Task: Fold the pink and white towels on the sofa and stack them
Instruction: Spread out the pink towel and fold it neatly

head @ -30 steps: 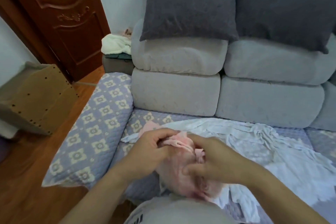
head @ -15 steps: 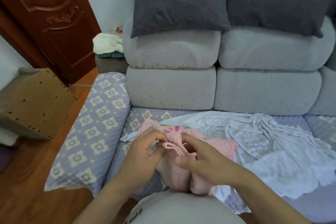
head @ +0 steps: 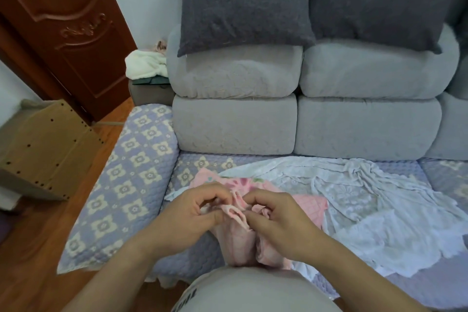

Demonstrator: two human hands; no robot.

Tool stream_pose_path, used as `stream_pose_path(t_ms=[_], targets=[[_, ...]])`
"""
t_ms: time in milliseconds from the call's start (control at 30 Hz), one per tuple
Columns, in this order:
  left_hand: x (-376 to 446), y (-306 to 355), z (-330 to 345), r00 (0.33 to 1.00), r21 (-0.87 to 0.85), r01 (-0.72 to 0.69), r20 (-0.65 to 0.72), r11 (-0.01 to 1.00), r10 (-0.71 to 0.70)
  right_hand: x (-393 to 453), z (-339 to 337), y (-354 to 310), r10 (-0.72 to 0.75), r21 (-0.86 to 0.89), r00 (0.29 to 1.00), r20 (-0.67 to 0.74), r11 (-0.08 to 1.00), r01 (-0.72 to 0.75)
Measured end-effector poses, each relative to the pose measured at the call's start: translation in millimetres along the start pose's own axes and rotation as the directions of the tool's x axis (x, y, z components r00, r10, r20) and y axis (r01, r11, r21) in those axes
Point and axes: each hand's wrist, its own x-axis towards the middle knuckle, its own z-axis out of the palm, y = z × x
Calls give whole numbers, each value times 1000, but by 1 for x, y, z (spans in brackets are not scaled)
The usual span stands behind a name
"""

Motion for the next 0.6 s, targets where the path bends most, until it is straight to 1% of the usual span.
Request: stream_pose_path(t_ms=[33,67,100,133,167,200,233,267,300,333,367,400,433,467,500,533,567,600], targets=[[-1,-2,2,999,-1,9,-41,1000,-9,-2,1,-3,4,-29,1000,-13,1000,-4],[-1,-5,4,992,-4,16,-121,1000,-16,-2,0,-5,8,-76,999,-32,997,-10],[0,-8,1,967,-9,37,-251,999,-38,-1,-6,-6,21,-126,997,-73,992,-30],[2,-14,-10,907,-14,74,-414,997,-73,4,-20,-5,50,-165,985,-166,983,-78],[3,-22,-28,805,-7,124,-584,992,-105,11,-42,0,90,-214,946,-311,963,-162],[3,-37,-54,673,23,195,-731,981,-116,17,-73,11,141,-250,873,-468,926,-284],[-1,-53,-84,535,32,292,-834,956,-136,20,-111,25,185,-234,761,-622,883,-406],[-8,-73,-113,419,-12,368,-890,930,-178,21,-148,39,215,-171,618,-756,847,-504],[-14,-93,-133,370,-58,424,-900,904,-232,18,-178,53,222,-101,493,-841,832,-546],[-19,-112,-142,404,-63,475,-871,878,-281,14,-196,66,208,-68,430,-879,837,-544],[-22,-128,-142,477,-30,506,-823,862,-308,12,-200,78,211,-76,439,-873,831,-551],[-22,-141,-137,563,17,516,-760,856,-325,12,-196,92,213,-129,490,-845,809,-574],[-23,-153,-129,633,54,525,-692,850,-347,11,-185,103,228,-186,555,-800,786,-590],[-25,-162,-120,686,113,555,-622,824,-377,8,-171,117,277,-222,614,-739,761,-610],[-28,-173,-111,736,218,580,-553,785,-390,3,-154,128,352,-244,659,-665,731,-637],[-36,-185,-101,782,375,585,-494,719,-379,-7,-138,145,420,-303,706,-570,692,-656],[-46,-197,-92,804,502,585,-460,637,-377,-20,-122,158,488,-369,732,-476,645,-669],[-58,-208,-87,810,586,585,-453,560,-373,-33,-109,175,527,-443,753,-395,608,-659]])
